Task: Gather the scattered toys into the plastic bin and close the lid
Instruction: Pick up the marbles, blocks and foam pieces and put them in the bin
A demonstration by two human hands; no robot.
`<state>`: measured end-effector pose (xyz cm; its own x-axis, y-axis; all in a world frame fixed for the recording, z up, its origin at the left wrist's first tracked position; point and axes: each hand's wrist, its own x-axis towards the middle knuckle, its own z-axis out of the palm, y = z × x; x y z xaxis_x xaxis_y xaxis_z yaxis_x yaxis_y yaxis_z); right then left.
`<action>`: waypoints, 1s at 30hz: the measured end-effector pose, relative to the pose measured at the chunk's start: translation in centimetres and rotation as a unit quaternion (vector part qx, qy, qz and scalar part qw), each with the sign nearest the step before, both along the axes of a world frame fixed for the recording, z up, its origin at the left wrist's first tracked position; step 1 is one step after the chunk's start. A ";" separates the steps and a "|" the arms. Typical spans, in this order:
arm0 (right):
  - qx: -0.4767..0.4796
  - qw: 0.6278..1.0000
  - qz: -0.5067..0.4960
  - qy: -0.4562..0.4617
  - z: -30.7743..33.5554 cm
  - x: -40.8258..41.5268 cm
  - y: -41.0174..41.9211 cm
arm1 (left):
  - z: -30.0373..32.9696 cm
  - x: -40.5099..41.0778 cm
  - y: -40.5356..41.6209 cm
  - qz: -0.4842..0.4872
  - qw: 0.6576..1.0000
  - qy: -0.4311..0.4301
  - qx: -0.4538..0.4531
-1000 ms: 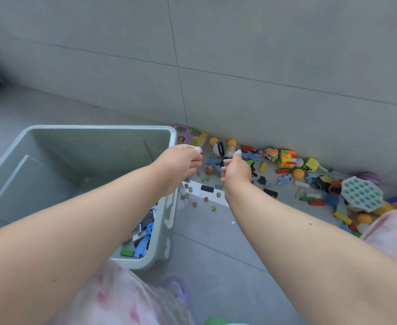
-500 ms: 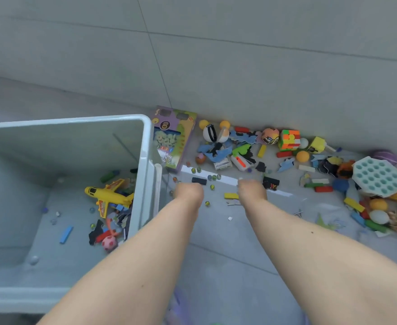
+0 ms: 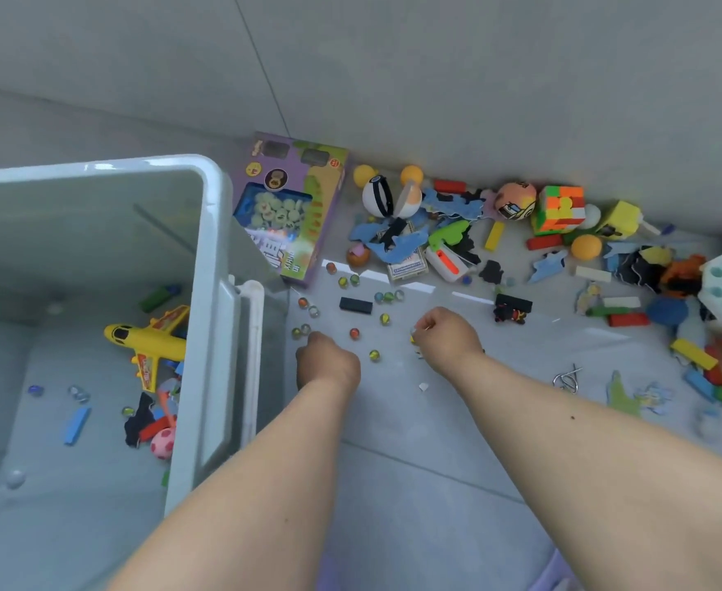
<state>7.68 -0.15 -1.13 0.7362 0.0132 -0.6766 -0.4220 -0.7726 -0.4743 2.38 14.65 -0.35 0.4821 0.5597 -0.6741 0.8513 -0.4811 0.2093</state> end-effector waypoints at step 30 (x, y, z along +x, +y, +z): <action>0.045 0.976 0.148 -0.154 -4.1 -0.1 3.5 | -5.4 1.5 -0.8 -0.078 0.977 -0.195 -0.036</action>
<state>7.62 3.34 -5.22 0.8592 0.3055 -0.4105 -0.0141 -0.7878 -0.6157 3.92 13.86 -5.78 0.7862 0.4165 -0.4565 0.6170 -0.5708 0.5417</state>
